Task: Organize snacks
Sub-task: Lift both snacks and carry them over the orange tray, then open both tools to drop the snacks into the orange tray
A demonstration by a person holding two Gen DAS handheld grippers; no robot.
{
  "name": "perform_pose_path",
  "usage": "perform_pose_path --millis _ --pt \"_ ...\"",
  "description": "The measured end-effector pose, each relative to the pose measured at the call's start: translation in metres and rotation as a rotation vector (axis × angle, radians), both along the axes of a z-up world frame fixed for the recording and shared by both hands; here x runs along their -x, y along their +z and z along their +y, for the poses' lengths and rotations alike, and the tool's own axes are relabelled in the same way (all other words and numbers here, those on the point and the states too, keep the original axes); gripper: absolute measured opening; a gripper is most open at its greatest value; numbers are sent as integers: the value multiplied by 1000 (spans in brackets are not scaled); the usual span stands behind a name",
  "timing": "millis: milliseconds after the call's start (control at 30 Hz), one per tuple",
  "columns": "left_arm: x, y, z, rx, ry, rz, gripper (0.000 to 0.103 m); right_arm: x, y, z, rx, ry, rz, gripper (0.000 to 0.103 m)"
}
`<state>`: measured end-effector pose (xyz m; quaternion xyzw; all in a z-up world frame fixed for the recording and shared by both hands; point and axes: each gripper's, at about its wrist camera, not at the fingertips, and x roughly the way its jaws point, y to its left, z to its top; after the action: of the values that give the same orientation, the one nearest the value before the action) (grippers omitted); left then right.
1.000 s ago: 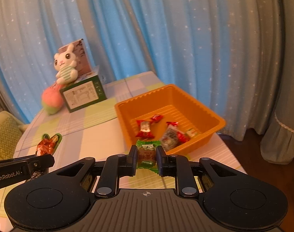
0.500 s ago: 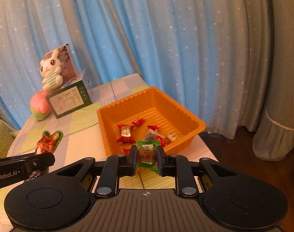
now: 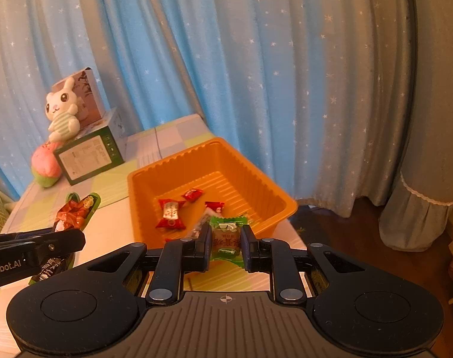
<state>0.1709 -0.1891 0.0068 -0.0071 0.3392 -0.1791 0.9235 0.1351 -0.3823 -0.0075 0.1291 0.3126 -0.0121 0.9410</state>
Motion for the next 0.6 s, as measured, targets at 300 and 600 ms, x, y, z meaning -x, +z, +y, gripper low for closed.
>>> perform_pose_path --millis 300,600 --pt "-26 -7 -10 11 -15 13 26 -27 -4 -13 18 8 7 21" --pt "-60 -22 -19 13 -16 40 26 -62 -13 -15 21 56 19 21"
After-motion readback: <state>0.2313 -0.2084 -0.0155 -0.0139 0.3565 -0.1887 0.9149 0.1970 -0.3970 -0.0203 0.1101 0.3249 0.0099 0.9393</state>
